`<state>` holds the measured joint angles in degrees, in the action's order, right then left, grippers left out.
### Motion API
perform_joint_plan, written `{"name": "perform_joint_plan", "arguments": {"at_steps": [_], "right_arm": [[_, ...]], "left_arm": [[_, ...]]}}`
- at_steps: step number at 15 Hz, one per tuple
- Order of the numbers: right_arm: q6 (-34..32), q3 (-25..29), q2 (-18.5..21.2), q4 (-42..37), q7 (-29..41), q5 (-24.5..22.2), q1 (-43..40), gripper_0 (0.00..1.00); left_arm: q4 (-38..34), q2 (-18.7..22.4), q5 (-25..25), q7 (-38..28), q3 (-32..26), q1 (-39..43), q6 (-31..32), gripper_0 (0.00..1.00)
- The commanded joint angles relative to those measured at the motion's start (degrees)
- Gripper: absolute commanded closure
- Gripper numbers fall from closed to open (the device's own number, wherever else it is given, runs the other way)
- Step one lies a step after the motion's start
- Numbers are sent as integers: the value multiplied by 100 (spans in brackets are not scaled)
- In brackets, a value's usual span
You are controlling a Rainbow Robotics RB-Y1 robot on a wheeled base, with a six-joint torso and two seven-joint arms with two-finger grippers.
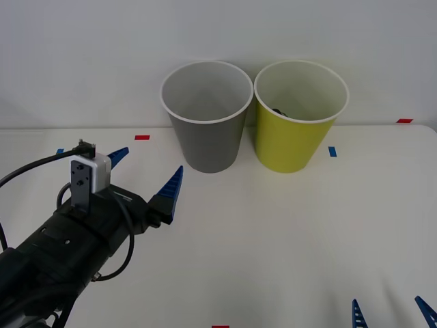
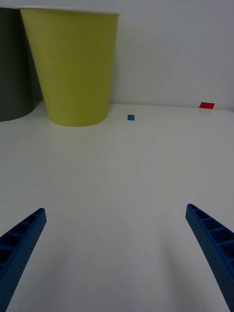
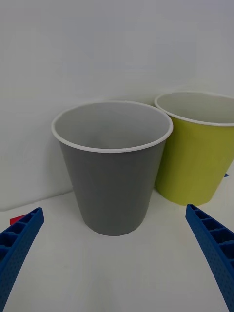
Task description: Put cans in the gray bin and PET bottles in the light green bin.
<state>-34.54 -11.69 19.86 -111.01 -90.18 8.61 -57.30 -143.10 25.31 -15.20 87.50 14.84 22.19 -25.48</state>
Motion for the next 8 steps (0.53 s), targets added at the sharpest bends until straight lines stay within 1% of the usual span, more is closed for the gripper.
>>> {"name": "perform_joint_plan", "arguments": {"at_steps": [1, 2, 4, 6, 8], "right_arm": [[0, 0, 0, 0, 0, 0, 0, 0], [0, 0, 0, 0, 0, 0, 0, 0], [0, 0, 0, 0, 0, 0, 0, 0], [0, 0, 0, 0, 0, 0, 0, 0], [0, 0, 0, 0, 0, 0, 0, 0]], "left_arm": [[626, 115, 8, 83, -7, 515, 1344, 0], [898, 150, 25, 109, 2, 655, 1801, 0], [1390, 185, 61, 126, 2, 875, 2522, 0], [1733, 185, 96, 170, -7, 1042, 2935, 0], [1909, 212, 140, 197, -25, 1244, 3146, 0]]}}
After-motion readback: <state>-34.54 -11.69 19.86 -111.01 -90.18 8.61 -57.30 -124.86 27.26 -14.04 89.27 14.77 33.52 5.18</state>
